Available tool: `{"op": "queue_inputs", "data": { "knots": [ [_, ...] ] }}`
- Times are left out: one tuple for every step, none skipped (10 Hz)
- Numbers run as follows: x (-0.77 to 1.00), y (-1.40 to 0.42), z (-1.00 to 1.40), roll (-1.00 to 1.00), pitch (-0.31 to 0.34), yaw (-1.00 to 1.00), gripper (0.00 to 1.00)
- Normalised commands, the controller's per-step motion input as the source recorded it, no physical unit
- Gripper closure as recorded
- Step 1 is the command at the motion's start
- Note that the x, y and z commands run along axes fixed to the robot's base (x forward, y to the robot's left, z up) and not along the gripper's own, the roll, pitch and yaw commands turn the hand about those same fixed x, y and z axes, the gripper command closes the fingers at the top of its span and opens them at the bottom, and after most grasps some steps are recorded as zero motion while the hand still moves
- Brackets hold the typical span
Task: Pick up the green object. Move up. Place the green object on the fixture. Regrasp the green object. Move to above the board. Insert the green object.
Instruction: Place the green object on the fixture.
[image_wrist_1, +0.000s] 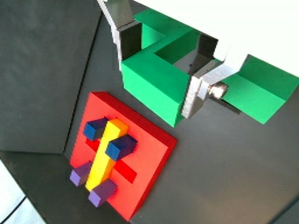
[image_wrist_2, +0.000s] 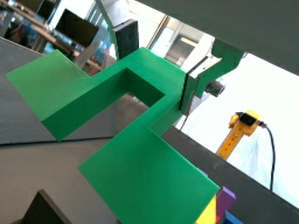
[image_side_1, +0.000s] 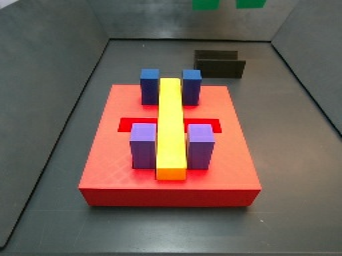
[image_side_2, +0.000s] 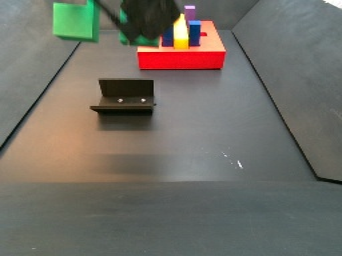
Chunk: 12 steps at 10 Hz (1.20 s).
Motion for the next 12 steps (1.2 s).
{"op": "queue_inputs", "data": {
  "knots": [
    [0.79,0.14,-0.4,-0.03,0.131,0.0,1.0],
    [0.99,0.0,-0.49,0.19,0.437,0.0,1.0],
    [1.0,0.0,-0.56,0.3,0.52,0.0,1.0],
    [1.0,0.0,-0.51,0.34,0.531,0.0,1.0],
    [1.0,0.0,-0.38,0.34,0.497,0.0,1.0],
    [0.99,0.0,-0.25,0.27,0.44,0.0,1.0],
    [0.85,0.0,-0.21,0.08,0.214,0.0,1.0],
    [0.82,0.0,-0.21,0.0,0.1,0.0,1.0],
    [0.77,0.0,-0.19,0.0,0.0,0.0,1.0],
    [0.34,0.0,-0.3,-0.18,-0.274,-0.06,1.0],
    [-0.11,0.0,-0.09,-0.44,-0.6,0.0,1.0],
    [-0.06,0.0,-0.03,-0.45,-0.671,0.03,1.0]
  ]
}}
